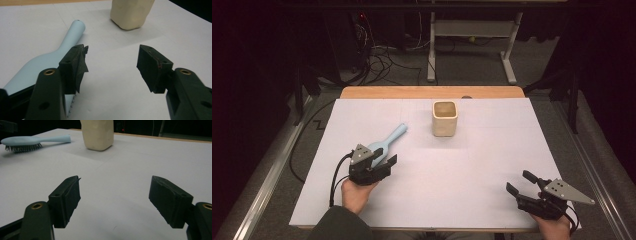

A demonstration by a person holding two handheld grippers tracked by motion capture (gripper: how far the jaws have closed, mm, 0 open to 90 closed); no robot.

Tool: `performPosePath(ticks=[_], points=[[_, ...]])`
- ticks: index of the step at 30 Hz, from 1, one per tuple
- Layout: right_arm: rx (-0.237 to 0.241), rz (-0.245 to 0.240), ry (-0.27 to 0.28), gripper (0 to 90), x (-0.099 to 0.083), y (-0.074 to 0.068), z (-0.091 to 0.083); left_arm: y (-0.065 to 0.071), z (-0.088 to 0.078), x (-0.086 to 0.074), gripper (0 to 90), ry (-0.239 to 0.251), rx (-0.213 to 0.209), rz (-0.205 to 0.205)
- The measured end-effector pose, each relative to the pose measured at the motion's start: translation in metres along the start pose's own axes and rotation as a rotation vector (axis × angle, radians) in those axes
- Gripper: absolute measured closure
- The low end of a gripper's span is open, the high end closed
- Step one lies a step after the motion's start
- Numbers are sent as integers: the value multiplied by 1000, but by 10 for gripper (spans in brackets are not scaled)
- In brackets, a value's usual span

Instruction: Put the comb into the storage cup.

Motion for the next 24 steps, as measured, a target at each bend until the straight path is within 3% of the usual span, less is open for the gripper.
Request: performPosePath(ticks=[10, 16, 24], points=[[2, 9, -5, 256, -1, 0, 0, 7, 17, 13, 419, -5, -6, 11], [2, 6, -8, 257, -1, 0, 0, 15, 28, 15, 410, -27, -8, 70], [7, 9, -6, 258, -1, 0, 0, 19, 42, 23, 420, -60, -13, 61]])
Point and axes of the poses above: each handheld gripper's, and its own axes: z roughly forward along the jaws, x roughly out of its top, y roughly to its right, the point moved 5 cm from there along z, roughly forward along the jaws, and after that the axes turned 5 degrees about y, right-handed, at the moved point
